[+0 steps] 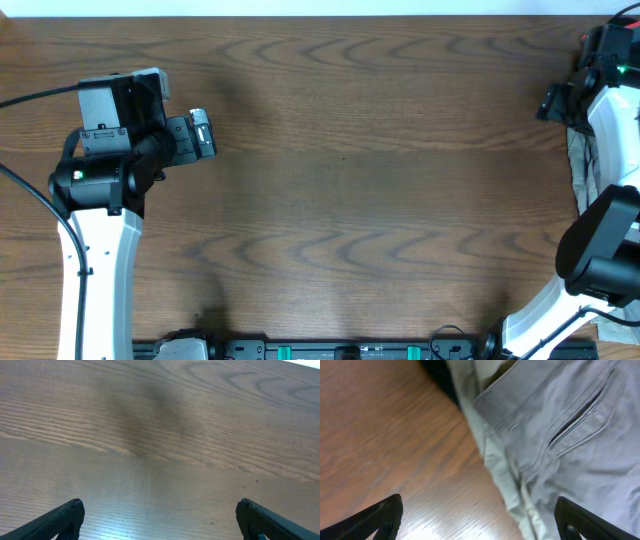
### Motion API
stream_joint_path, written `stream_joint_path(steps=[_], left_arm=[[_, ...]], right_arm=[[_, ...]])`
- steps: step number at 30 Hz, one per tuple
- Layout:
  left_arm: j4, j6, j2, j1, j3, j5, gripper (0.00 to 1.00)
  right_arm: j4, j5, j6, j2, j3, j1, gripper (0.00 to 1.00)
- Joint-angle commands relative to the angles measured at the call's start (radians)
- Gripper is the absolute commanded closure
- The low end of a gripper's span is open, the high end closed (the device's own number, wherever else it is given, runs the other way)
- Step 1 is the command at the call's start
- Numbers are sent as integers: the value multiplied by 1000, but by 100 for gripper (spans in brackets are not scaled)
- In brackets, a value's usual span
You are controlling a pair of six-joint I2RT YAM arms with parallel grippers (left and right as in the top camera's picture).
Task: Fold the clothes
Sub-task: 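Lower the right gripper onto the top grey shorts and grasp them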
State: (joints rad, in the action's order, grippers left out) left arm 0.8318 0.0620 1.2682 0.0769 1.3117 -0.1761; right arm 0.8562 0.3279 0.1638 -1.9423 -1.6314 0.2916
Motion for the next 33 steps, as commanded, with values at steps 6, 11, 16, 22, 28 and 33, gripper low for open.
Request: stream_joint_path(steps=[6,11,16,22,28,33], left_arm=[[5,-16,6,3,24,11,2],[5,-16,6,3,24,11,2],[5,-15,6,3,24,4,2],[5,-14,6,3,24,4,2],[5,-11,6,3,23,4,2],[5,-12,6,3,22,4,2]], right_arm=[[-66,-133,-12,-147,-25,139,14],[-68,-155,-12,-206,-25,166,15],[-96,-110,-12,-210,-26,166,24],[-103,-111,-11,-210,-39,188,46],[-84,-118,14,-206,-49,243,73],[-53,-255,48,-206,-58,322,81]])
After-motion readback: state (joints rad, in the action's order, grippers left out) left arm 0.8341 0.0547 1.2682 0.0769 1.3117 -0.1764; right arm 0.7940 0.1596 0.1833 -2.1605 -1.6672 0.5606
